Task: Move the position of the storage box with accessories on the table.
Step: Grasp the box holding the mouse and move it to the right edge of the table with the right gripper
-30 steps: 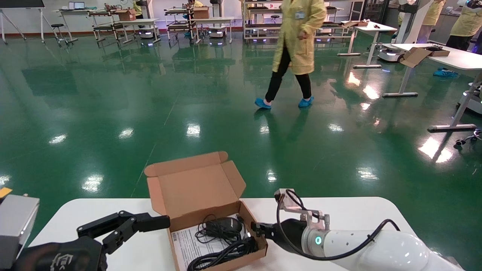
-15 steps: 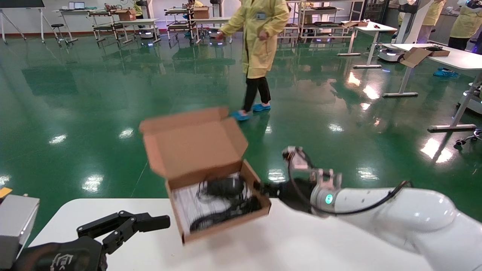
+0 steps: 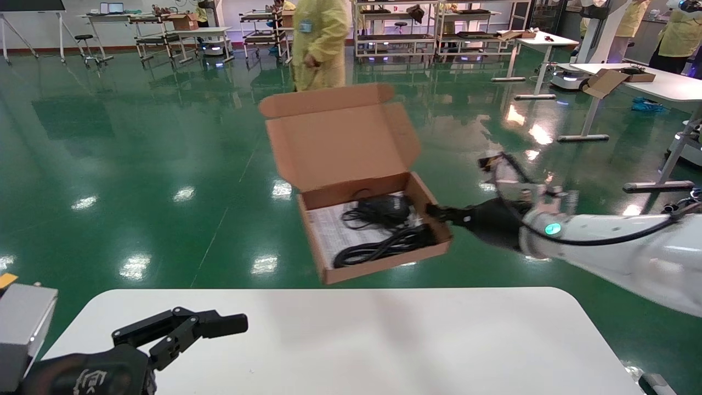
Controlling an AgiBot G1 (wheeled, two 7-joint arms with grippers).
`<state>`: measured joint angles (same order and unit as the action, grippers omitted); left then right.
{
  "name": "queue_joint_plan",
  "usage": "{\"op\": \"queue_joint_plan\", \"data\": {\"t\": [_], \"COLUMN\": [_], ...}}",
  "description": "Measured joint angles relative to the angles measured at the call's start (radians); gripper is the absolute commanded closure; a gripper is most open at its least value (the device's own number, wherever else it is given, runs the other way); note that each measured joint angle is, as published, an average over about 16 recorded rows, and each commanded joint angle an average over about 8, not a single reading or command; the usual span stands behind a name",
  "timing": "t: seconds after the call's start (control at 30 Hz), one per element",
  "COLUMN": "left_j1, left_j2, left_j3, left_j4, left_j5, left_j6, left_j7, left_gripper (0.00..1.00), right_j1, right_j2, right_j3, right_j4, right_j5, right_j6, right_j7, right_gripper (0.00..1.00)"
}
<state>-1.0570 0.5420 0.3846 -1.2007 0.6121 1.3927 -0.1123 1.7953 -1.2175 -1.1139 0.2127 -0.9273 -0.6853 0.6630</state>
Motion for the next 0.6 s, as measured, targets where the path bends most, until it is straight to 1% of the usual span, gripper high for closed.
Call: {"op": "queue_joint_plan", "data": {"t": [0.33, 0.6], "left_j1": [0.0, 0.0], "left_j2": [0.0, 0.0], "left_j3": [0.0, 0.0], "left_j4": [0.0, 0.0], "left_j5": [0.0, 0.0], "left_j6": [0.0, 0.0], "left_j7": [0.0, 0.0], "left_gripper": [0.0, 0.0], "right_j1": [0.039, 0.035], "right_j2": [0.119, 0.221], "right_j3": [0.004, 0.01], "right_j4": [-0.056, -0.089], "right_j5": [-0.006, -0.001], "right_j6": [-0.041, -0.075], "right_j7": [-0.053, -0.105], "right_gripper": [1.0, 1.0]}}
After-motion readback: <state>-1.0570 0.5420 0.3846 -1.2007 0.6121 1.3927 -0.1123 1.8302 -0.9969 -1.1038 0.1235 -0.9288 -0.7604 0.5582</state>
